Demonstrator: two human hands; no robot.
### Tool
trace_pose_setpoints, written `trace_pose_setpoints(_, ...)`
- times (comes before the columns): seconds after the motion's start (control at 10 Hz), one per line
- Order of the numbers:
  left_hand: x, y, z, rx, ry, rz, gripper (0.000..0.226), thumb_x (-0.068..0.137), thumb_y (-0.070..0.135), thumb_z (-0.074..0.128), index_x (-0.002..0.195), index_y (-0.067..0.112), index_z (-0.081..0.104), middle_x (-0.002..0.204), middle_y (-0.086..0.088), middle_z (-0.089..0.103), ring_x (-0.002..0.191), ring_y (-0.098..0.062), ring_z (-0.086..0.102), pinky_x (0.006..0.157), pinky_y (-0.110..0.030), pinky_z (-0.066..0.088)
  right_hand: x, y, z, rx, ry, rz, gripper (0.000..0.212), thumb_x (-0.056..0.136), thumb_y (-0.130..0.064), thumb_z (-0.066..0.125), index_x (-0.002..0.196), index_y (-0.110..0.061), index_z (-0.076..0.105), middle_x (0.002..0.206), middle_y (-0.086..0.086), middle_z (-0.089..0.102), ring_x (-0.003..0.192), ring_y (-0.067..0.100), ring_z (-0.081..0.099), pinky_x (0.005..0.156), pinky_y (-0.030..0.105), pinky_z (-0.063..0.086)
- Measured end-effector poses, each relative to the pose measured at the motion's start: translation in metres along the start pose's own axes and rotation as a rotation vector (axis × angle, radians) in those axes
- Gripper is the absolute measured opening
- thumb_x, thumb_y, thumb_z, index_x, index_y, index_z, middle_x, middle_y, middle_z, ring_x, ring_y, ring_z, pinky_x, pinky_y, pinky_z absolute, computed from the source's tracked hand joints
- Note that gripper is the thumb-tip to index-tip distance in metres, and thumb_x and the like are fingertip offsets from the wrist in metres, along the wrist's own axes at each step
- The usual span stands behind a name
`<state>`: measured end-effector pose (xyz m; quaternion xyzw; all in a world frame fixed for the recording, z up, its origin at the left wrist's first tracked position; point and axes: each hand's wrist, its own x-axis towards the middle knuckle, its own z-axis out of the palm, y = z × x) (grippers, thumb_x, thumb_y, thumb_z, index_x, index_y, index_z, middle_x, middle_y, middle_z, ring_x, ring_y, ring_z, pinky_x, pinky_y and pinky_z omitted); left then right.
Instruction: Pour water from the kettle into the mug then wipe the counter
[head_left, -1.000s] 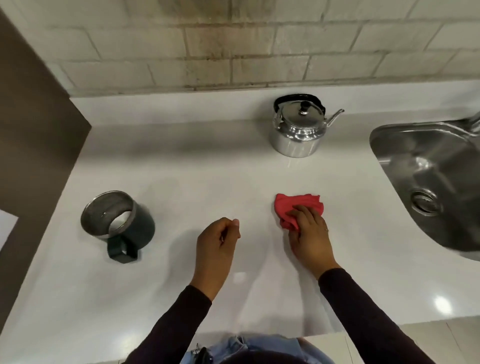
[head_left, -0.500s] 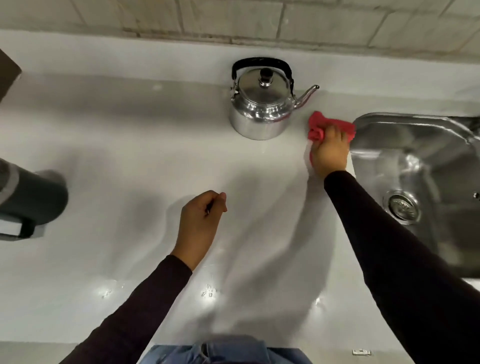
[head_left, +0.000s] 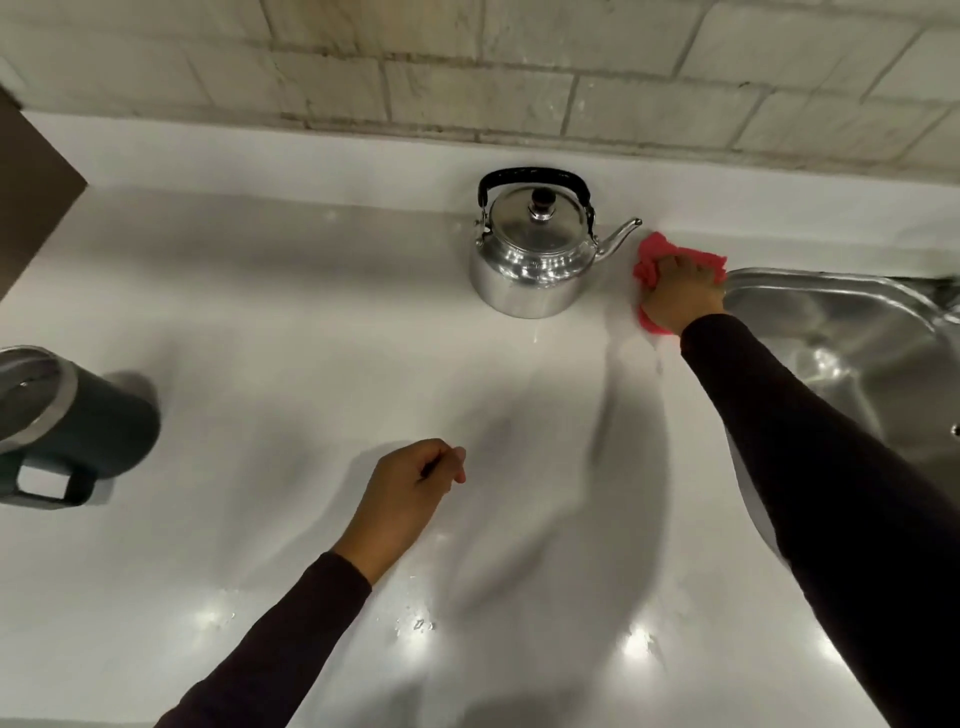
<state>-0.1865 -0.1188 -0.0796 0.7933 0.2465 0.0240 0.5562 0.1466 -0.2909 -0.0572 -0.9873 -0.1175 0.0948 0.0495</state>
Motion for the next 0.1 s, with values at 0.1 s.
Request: trace_pose_setpoints(0.1,0.0022,0.0082,-0.022,0.022,-0.061,0.023,0.032,0.089,0.032,0.052,0.059,0.032,0.062,0.067,0.016,0.066,0.063,0.003,0.058,0.061,-0.004,0.042,-0.0353,-0.0218,-0.0081,-0.054,0.046,-0.065,0.043,0.086,-0.025,0.05,0.127,-0.011,0.053,0.13,0.019,0.055,0.12,0.042,0.048,0.102,0.053,0.038)
